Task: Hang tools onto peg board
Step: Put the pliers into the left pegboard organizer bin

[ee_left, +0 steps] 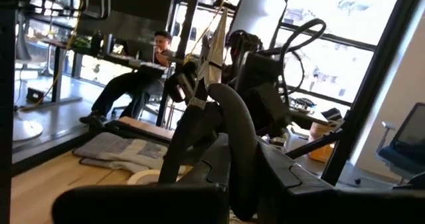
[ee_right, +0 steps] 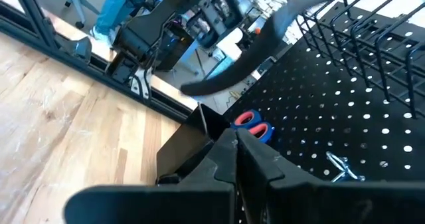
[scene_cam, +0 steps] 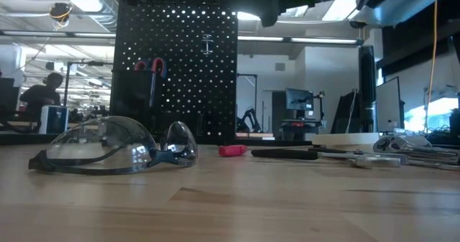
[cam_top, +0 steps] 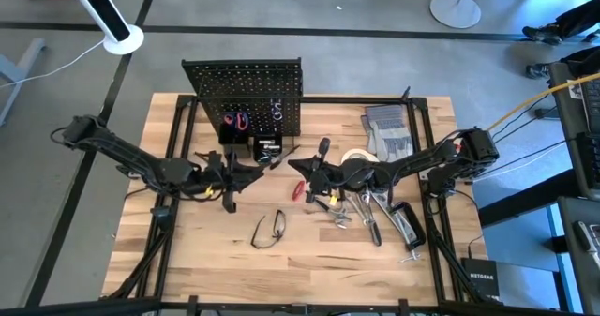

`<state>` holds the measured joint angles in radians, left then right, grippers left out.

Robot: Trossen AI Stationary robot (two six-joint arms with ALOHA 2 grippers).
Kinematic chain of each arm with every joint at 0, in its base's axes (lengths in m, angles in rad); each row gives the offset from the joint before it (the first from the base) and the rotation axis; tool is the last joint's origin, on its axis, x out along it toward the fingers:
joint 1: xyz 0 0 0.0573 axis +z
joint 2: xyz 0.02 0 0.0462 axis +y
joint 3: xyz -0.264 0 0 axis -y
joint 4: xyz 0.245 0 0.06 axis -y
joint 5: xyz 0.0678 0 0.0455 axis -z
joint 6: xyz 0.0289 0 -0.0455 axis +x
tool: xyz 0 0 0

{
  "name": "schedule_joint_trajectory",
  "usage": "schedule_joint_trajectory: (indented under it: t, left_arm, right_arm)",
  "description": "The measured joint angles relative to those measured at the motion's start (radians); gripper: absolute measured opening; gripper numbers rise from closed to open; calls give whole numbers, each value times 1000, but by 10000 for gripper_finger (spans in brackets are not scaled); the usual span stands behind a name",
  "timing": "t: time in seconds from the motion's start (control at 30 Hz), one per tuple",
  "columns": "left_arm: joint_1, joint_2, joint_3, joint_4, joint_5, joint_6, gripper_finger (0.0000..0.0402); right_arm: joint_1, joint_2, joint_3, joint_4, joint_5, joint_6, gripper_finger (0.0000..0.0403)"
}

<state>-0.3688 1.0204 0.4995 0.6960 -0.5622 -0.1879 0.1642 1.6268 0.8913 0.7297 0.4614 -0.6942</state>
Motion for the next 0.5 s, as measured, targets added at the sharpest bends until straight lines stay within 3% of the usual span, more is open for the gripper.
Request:
schedule_joint_trajectory:
  t: [0.3,0.5]
  left_arm:
    - [15,92,0,160,1,-41,21]
    - [26,95,0,161,0,-46,21]
  right_arm:
    - [0,0,0,39,0,-21,5]
    - [0,0,0,29,-1,-17,5]
